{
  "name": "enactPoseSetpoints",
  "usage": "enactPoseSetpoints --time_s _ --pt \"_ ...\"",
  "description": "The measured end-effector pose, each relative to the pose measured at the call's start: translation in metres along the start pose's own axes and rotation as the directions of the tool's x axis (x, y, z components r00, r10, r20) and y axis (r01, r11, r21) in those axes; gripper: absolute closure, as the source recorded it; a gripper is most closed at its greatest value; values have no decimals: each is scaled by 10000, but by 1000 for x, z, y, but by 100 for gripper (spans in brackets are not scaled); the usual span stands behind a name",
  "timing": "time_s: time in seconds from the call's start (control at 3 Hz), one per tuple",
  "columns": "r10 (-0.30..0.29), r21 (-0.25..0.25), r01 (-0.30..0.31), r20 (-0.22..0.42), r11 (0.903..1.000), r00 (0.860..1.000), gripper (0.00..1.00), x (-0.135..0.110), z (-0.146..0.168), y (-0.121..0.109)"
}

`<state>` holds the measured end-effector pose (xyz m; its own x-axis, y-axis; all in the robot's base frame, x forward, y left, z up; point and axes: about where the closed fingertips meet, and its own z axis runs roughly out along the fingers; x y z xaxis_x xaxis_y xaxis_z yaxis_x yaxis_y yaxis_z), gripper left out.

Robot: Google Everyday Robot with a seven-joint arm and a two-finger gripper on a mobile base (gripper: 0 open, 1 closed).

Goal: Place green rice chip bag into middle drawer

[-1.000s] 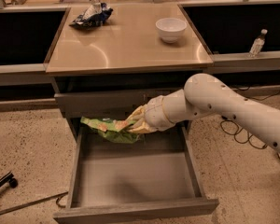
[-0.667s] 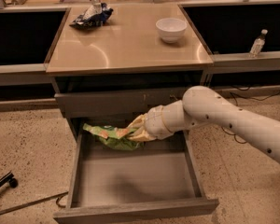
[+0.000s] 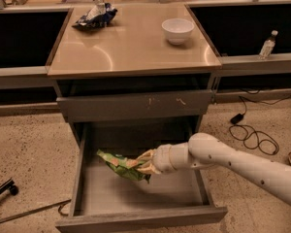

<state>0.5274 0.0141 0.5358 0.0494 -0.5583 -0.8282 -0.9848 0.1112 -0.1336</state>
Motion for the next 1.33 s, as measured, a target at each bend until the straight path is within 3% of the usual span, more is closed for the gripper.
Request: enactPoseSetpoints --time_s 0.33,0.67,1.0,1.33 --pt "858 -275 -848 368 9960 9956 100 46 32 15" --pt "1251 -522 -1232 355 9910 9915 100 66 42 24" --pt "1254 -526 -1235 355 9910 9915 100 66 43 24" --pt "1254 -526 -1235 356 9910 9915 81 66 43 24"
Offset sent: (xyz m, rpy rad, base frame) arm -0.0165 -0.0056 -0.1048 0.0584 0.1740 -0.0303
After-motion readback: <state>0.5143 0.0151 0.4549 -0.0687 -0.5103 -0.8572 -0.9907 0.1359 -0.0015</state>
